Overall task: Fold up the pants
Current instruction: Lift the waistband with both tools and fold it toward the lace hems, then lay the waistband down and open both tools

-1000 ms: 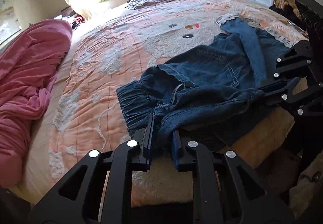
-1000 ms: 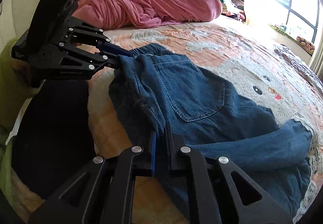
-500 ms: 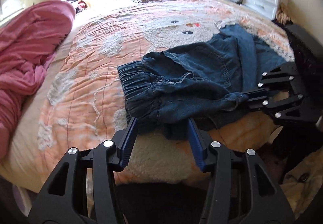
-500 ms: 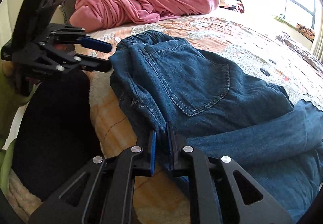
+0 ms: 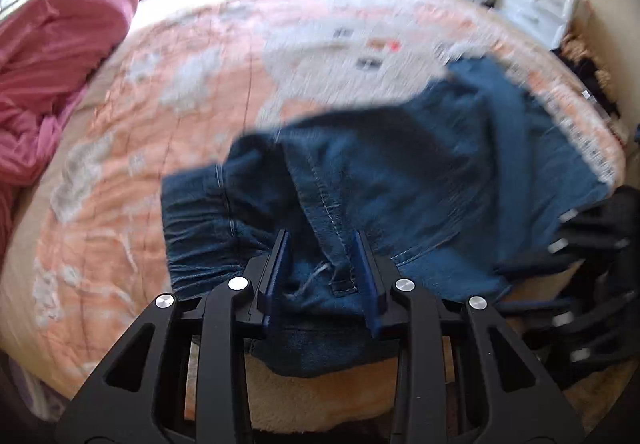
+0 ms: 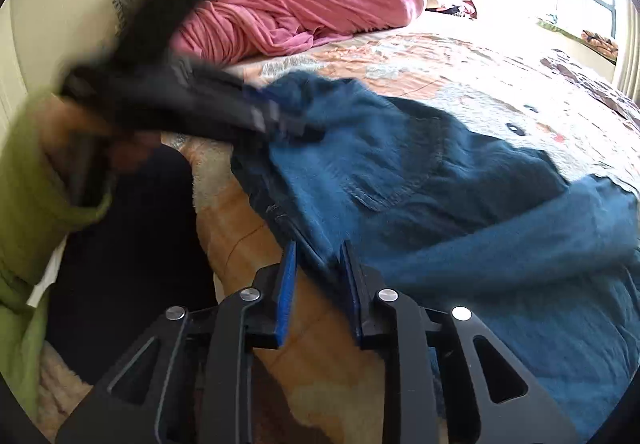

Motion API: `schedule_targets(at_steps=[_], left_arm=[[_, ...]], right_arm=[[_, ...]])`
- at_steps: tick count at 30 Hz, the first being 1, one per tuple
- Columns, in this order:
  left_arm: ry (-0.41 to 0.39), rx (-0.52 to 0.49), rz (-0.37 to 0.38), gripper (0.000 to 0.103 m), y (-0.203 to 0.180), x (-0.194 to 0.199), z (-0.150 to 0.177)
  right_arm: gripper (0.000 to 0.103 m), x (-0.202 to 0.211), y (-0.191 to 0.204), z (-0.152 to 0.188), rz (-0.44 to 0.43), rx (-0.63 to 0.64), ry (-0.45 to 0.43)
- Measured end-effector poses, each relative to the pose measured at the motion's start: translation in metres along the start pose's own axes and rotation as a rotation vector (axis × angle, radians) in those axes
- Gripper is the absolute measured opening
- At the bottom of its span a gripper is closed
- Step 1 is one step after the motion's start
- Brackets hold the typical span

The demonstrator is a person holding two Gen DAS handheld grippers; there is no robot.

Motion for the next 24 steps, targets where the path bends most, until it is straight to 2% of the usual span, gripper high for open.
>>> schedule_targets(at_steps=[3,6,8,13,16,19,22,24], left_arm=[[-0.016,-0.008,-0.006,0.025,-0.001,0.006,0.003],[0.004,-0.028,-0.015,0.025,-0.002,0.002,0.007],[0.001,-0.045,-0.034,0.025,-0.005,0.002,0.006],[-0.003,-0.069,-0.062,0.025,-0.01,0.001,0.006],[-0.003,-0.067,-0.059,0.025,-0.01,0.001,0.006],[-0.002,-0.064,-0.056,0.025,-0.009,0.001,0.005],[-0.028,-0.044,-0.033,0.026,-0.008,0.009,0.003],[-0.063,-0.017,0.012,0.04,-0.005,0.023,0.002]], right_arm=[[0.033,0.022,-0.005,-0.001,0.026,-0.036,-0.055],[0.042,0.04,-0.02,-0.015,0.064,-0.096,-0.135],[0.045,0.04,-0.032,-0.027,0.085,-0.125,-0.148],[0.045,0.006,-0.058,-0.049,0.119,-0.158,-0.036],[0.045,-0.032,-0.079,-0.045,0.128,-0.242,0.126],[0.046,-0.034,-0.084,-0.039,0.105,-0.279,0.093],[0.046,-0.015,-0.084,-0.04,0.059,-0.296,0.043],[0.046,0.008,-0.088,-0.042,0.036,-0.323,-0.029]])
Point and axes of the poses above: each gripper's, at about its wrist camera, not at the fingertips, and x roughly against the way its jaws point, y to its left, z to its underside, the point moved 1 cm from there along -x, roughly the way its jaws point, and after that the axes turned 9 degrees about -z, right-handed, at the moved point
